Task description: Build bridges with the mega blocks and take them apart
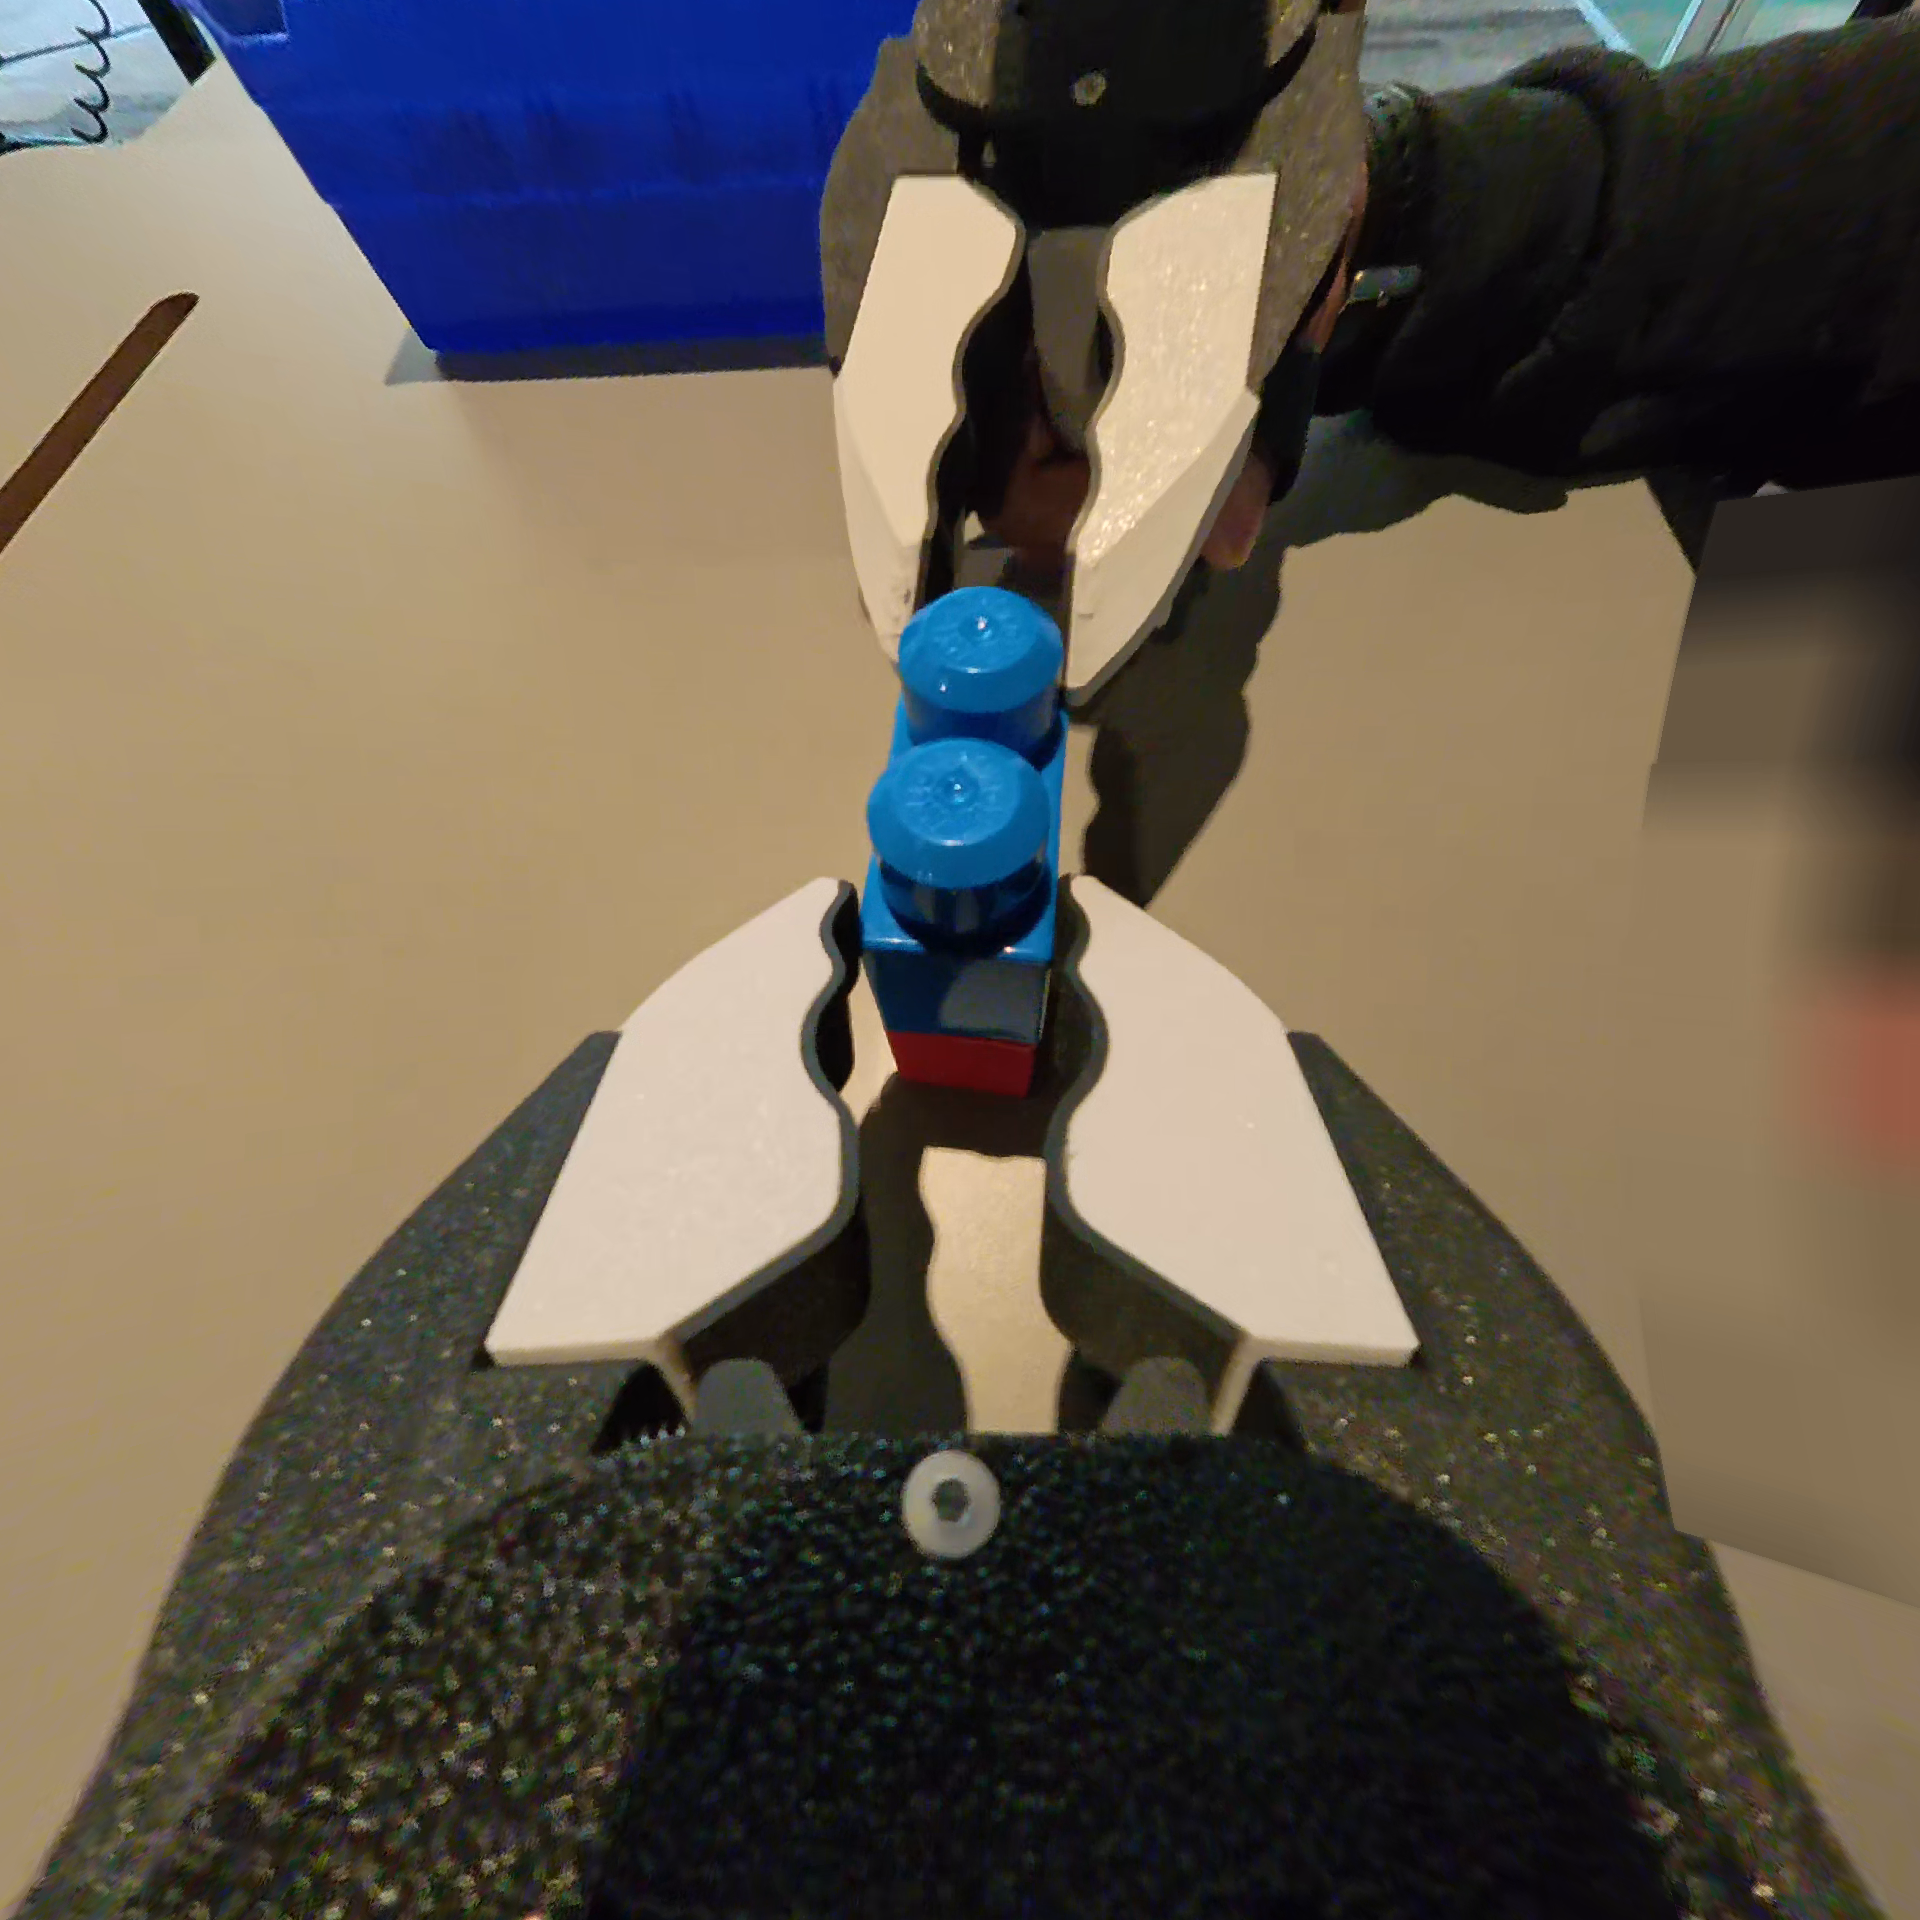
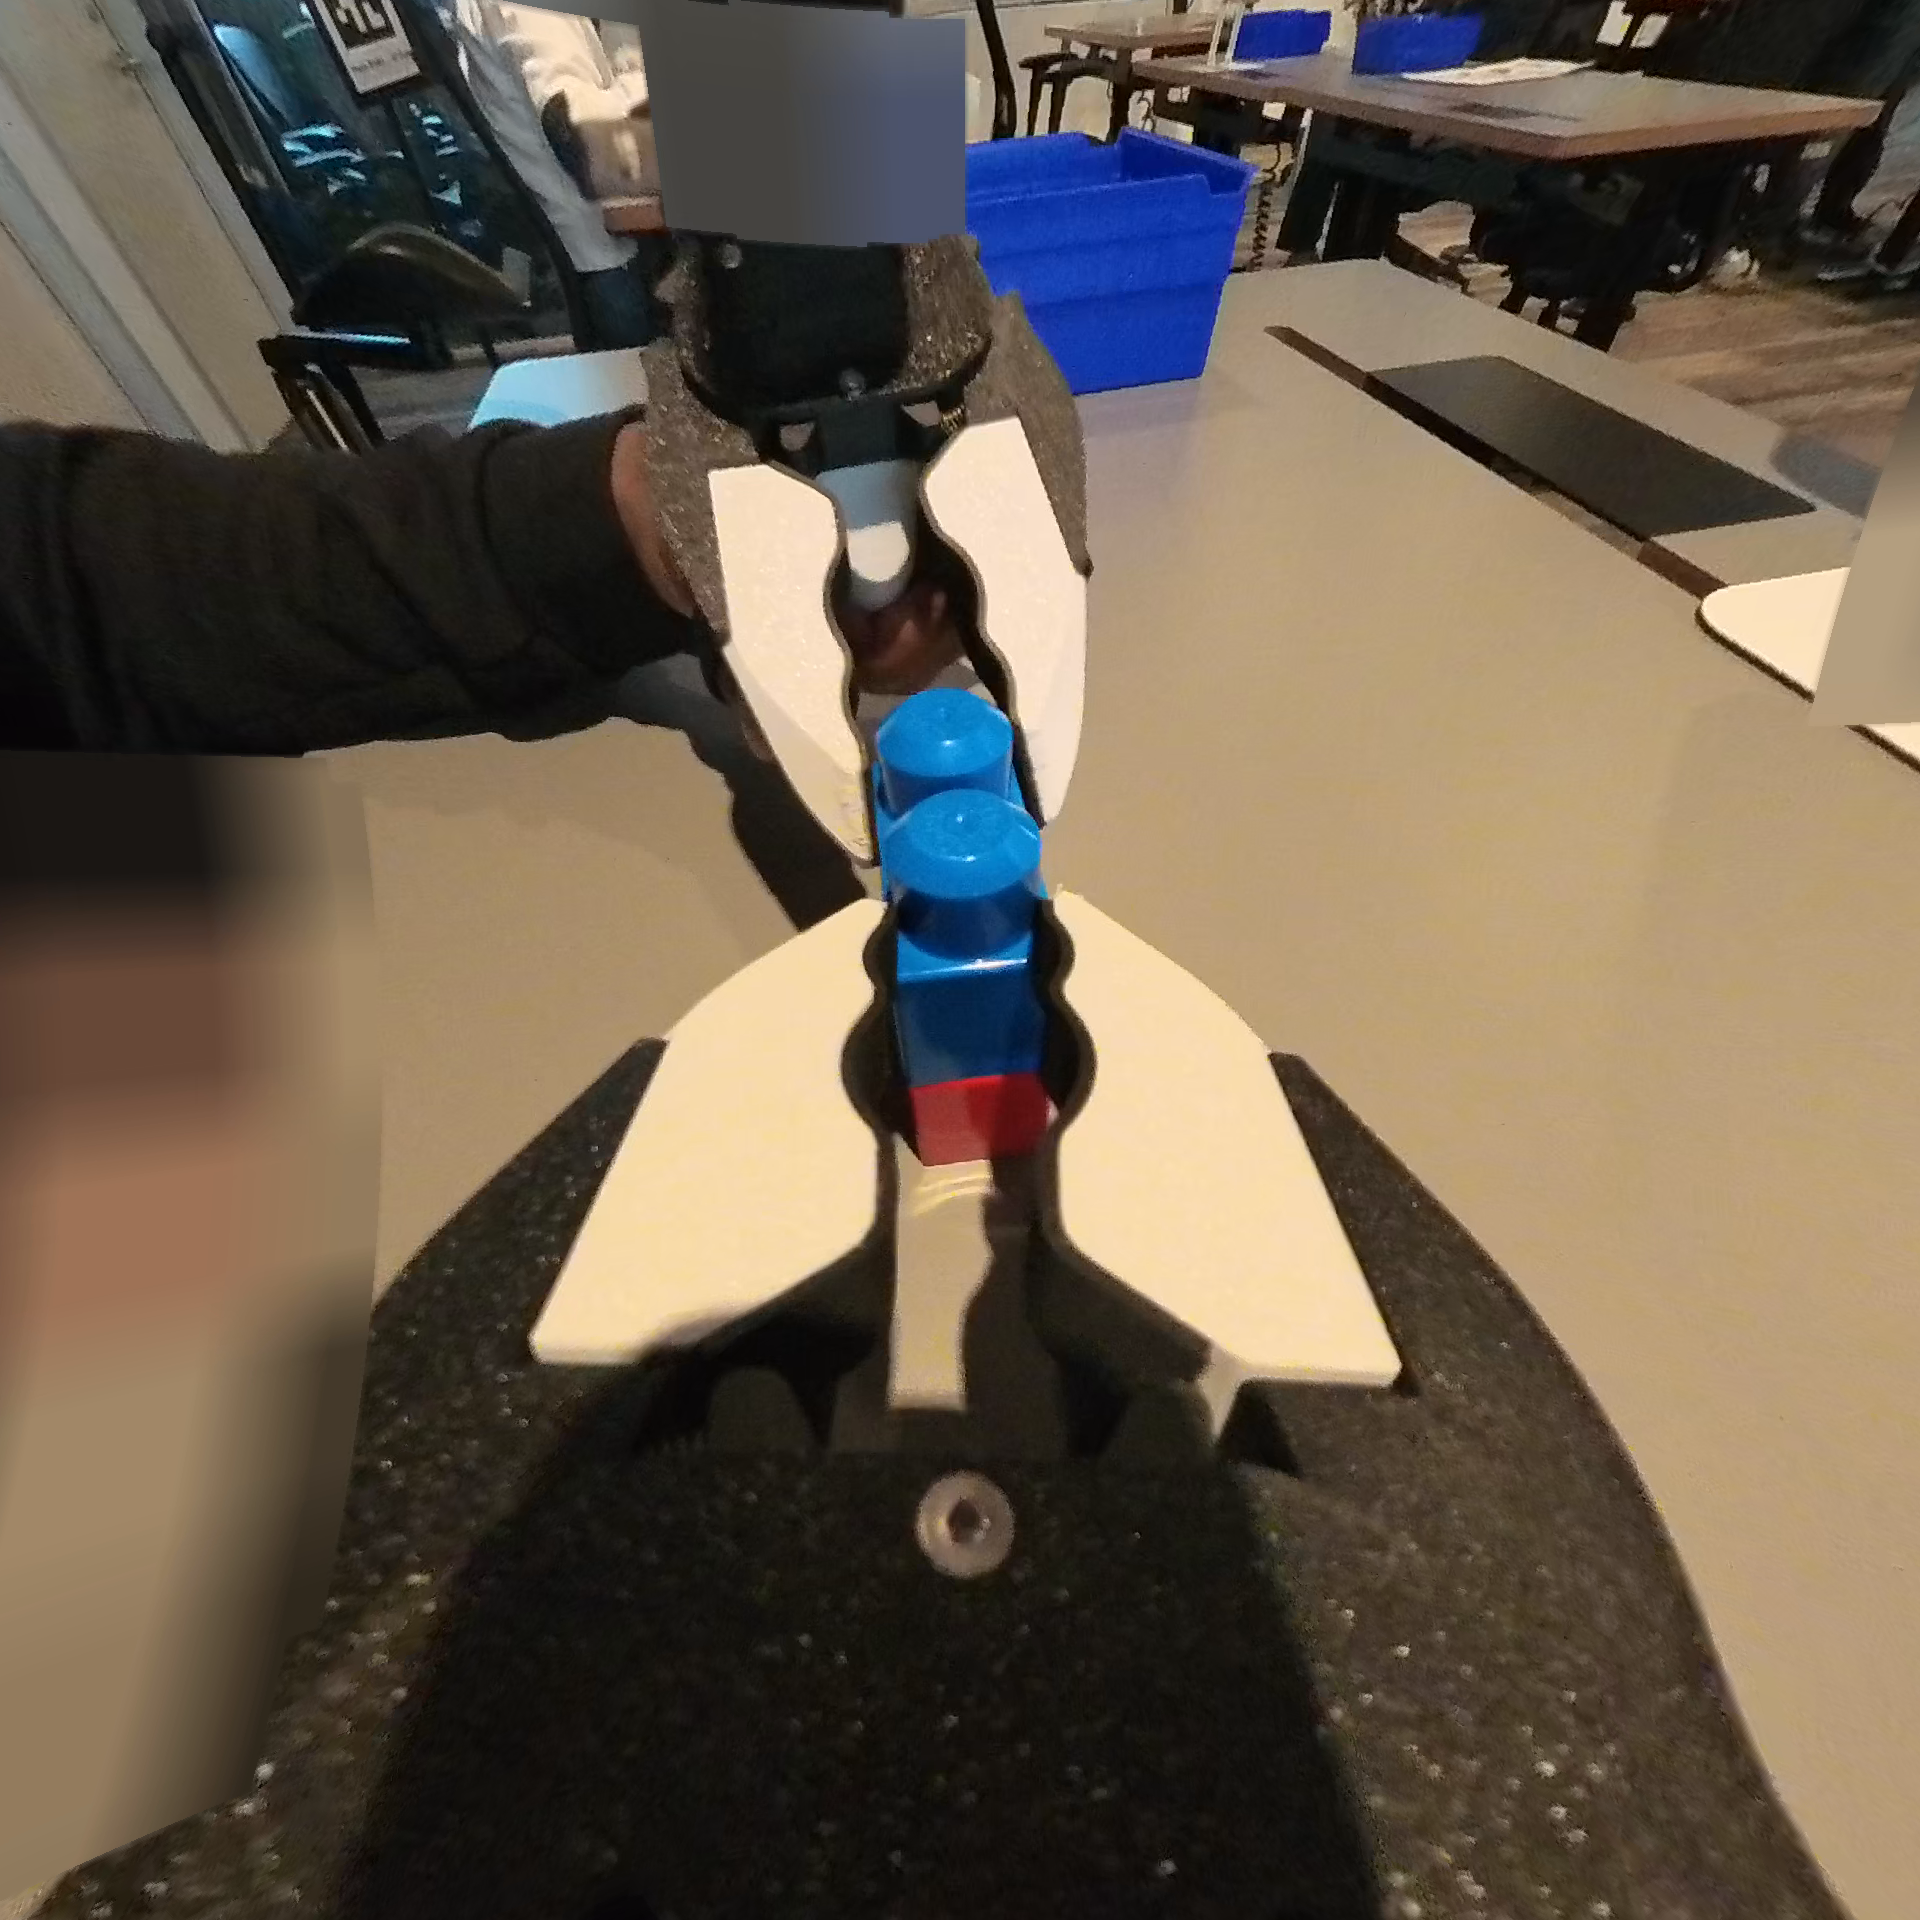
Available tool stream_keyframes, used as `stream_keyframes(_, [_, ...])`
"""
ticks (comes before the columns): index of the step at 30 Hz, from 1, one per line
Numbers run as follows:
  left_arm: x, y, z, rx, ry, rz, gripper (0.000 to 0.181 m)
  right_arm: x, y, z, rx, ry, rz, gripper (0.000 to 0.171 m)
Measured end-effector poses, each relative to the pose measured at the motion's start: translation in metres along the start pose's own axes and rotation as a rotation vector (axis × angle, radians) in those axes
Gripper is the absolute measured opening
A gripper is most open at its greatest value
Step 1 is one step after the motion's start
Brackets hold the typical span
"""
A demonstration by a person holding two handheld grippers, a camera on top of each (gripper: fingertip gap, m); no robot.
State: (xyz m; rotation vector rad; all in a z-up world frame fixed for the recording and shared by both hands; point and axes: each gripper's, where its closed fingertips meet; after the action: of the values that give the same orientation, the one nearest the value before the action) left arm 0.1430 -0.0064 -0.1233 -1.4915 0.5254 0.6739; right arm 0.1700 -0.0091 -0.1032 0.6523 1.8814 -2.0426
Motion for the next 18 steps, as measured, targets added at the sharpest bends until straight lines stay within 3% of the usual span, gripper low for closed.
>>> stream_keyframes(3, [0.005,0.005,0.0,0.014,0.0,0.033,0.036,0.0,-0.001,0.001,-0.012,-0.002,-0.009,0.026])
stream_keyframes(7, [0.031,0.039,-0.005,0.058,0.031,0.238,0.037,-0.002,0.0,0.003,-0.032,-0.023,-0.028,0.027])
stream_keyframes(10, [0.033,0.033,-0.011,0.036,0.082,0.205,0.036,-0.004,0.002,0.004,-0.087,-0.009,-0.035,0.033])
stream_keyframes(18, [0.004,0.004,-0.004,0.04,0.038,0.02,0.037,-0.001,0.003,0.004,-0.1,-0.012,-0.034,0.043])
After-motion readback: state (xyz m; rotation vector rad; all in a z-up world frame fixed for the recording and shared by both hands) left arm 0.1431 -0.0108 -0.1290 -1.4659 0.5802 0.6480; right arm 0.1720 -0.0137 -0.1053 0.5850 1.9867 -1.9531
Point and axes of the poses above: each gripper's, where its closed fingertips meet, x out along the fingers, y out of its underside, z = x × y across the jaws, and after that the axes turned 13 degrees about z, right-handed
